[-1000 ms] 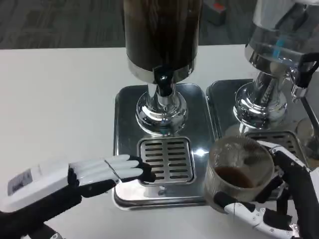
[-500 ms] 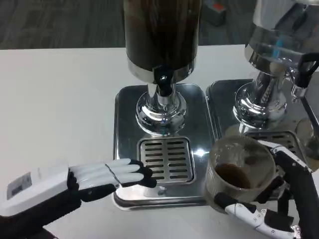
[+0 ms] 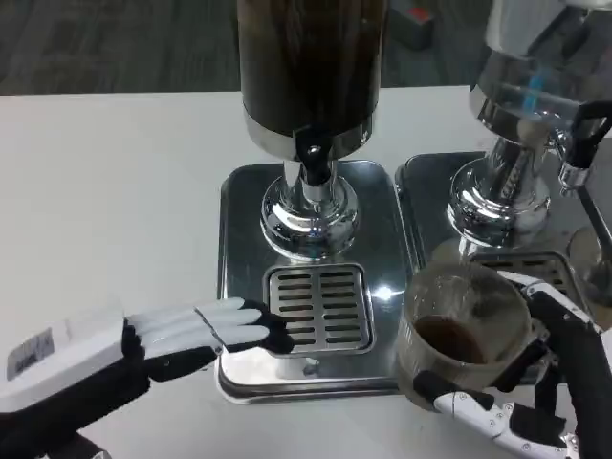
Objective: Grasp the cup under the faucet to collect the drink, then remove the cup.
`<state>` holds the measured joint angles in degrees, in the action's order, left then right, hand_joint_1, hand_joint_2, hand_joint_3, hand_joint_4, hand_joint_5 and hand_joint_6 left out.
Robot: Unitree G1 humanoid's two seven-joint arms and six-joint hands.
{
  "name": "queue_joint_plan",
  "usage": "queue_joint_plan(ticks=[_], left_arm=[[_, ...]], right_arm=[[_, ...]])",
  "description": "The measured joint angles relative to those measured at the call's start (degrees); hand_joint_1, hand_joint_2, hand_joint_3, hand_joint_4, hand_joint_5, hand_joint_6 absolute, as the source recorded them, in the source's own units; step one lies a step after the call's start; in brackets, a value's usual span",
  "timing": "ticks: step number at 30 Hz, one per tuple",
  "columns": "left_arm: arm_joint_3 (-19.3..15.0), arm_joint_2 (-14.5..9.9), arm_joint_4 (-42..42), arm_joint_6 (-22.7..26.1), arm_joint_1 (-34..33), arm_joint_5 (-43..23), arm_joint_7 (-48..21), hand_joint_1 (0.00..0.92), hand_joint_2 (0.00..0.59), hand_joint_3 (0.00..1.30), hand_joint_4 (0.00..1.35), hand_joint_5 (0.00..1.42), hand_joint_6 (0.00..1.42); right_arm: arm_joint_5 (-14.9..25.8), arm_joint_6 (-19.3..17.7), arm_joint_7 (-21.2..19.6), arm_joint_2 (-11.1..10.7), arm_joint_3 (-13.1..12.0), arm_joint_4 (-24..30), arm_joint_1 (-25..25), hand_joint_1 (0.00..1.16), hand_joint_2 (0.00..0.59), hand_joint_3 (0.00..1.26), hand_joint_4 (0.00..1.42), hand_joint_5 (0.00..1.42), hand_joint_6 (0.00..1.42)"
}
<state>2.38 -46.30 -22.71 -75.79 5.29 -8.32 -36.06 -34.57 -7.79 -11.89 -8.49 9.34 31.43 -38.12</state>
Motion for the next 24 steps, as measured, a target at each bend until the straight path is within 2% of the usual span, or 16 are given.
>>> queue_joint_plan(ticks=[24], left_arm=[[-0.2, 0.0, 0.0, 0.5, 1.0, 0.0, 0.0, 0.000, 0.093, 0.19, 0.10, 0.09, 0.22]], right_arm=[[0.2, 0.0, 0.0, 0.0, -0.1, 0.2, -0.3, 0.89, 0.179, 0.62, 0.70, 0.94, 1.25]])
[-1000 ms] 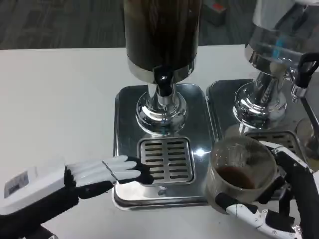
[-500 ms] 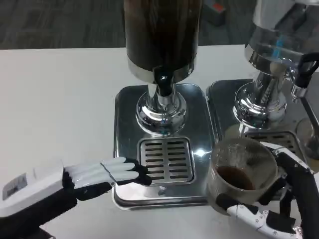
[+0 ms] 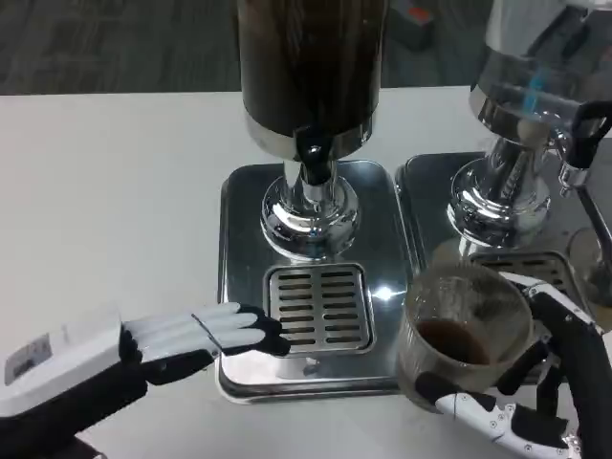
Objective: Grasp the cup under the faucet to collect the drink, then remove the cup.
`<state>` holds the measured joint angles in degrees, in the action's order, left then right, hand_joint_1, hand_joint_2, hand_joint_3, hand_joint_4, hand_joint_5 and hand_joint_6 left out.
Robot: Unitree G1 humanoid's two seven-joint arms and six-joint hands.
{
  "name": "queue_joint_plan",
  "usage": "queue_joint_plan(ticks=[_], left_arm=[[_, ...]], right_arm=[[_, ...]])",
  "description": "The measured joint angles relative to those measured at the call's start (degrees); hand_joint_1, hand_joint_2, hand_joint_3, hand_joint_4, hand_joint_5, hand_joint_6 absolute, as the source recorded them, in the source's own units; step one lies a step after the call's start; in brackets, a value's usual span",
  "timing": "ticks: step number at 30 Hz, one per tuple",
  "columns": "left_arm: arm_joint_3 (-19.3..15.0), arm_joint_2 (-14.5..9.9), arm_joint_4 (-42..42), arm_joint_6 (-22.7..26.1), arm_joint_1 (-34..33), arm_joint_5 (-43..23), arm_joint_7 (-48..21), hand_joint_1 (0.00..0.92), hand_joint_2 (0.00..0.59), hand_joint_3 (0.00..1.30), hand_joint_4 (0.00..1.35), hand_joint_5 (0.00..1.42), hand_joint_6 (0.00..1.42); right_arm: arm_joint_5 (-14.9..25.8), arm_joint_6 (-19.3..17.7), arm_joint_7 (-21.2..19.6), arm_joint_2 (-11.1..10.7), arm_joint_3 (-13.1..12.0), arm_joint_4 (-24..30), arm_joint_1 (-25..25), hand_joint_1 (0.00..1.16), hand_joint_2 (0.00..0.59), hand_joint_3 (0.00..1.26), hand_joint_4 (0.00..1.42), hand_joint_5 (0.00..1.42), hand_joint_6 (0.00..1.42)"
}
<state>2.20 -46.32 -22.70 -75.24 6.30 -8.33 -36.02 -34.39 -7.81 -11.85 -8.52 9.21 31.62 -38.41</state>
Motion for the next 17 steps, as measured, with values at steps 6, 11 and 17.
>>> queue_joint_plan(ticks=[6, 11, 17], left_arm=[[0.0, 0.0, 0.0, 0.0, 0.0, 0.0, 0.0, 0.000, 0.093, 0.19, 0.10, 0.09, 0.22], [0.0, 0.0, 0.0, 0.0, 0.1, 0.0, 0.0, 0.000, 0.093, 0.19, 0.10, 0.09, 0.22], [-0.1, 0.0, 0.0, 0.0, 0.1, 0.0, 0.0, 0.000, 0.093, 0.19, 0.10, 0.09, 0.22]], right_arm=[[0.0, -0.1, 0.0, 0.0, 0.0, 0.0, 0.0, 0.89, 0.179, 0.62, 0.71, 0.94, 1.26], [0.1, -0.1, 0.0, 0.0, -0.1, 0.0, 0.0, 0.90, 0.179, 0.62, 0.71, 0.94, 1.26], [0.2, -0.1, 0.0, 0.0, -0.4, 0.0, 0.0, 0.90, 0.179, 0.62, 0.71, 0.94, 1.26]])
